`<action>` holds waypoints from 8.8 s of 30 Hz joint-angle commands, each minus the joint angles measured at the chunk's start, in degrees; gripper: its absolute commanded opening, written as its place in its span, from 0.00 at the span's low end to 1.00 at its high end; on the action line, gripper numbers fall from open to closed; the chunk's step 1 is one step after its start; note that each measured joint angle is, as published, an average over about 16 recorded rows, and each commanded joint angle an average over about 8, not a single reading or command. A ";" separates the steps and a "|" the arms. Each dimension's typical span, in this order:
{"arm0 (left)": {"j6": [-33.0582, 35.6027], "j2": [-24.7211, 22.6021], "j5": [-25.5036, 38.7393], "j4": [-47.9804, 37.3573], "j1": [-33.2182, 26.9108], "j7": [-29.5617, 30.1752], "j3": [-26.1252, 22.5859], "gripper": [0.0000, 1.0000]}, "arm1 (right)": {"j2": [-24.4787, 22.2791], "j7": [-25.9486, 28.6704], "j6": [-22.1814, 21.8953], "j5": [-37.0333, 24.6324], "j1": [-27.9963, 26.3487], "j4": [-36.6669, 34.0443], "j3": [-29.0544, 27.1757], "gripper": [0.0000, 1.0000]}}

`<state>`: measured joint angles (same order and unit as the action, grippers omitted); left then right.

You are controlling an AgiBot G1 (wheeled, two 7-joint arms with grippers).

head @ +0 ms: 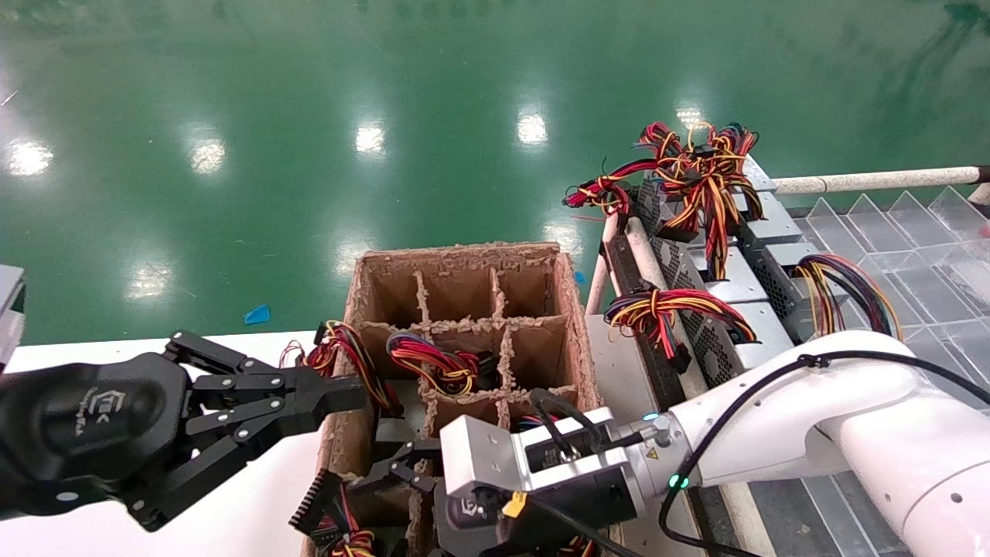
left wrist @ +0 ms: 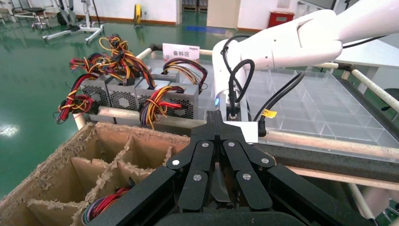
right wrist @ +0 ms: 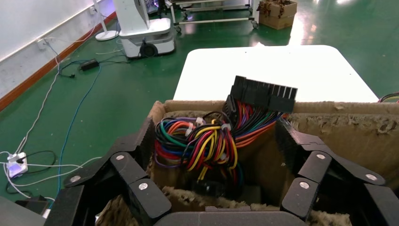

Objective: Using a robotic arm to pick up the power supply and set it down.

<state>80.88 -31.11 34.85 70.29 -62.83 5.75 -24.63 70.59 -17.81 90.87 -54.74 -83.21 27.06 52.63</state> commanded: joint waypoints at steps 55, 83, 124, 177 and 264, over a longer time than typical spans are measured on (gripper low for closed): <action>0.00 0.00 0.00 0.00 0.00 0.00 0.00 0.00 | -8.17 2.76 0.19 16.97 -7.84 11.83 10.01 0.00; 0.00 0.00 0.00 0.00 0.00 0.00 0.00 0.00 | -21.78 9.45 0.37 38.18 -12.76 26.32 12.79 0.00; 0.00 0.00 0.00 0.00 0.00 0.00 0.00 0.00 | -48.86 16.38 -0.77 23.06 -36.87 29.21 12.41 0.00; 0.00 0.00 0.00 0.00 0.00 0.00 0.00 0.00 | -58.96 10.65 -1.76 14.70 -33.76 21.57 19.97 0.00; 0.00 0.00 0.00 0.00 0.00 0.00 0.00 1.00 | -47.11 17.54 -4.88 21.80 -12.52 37.14 -0.78 1.00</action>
<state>80.88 -31.11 34.85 70.29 -62.83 5.75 -24.64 23.47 -0.28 85.99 -32.93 -95.74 64.20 51.86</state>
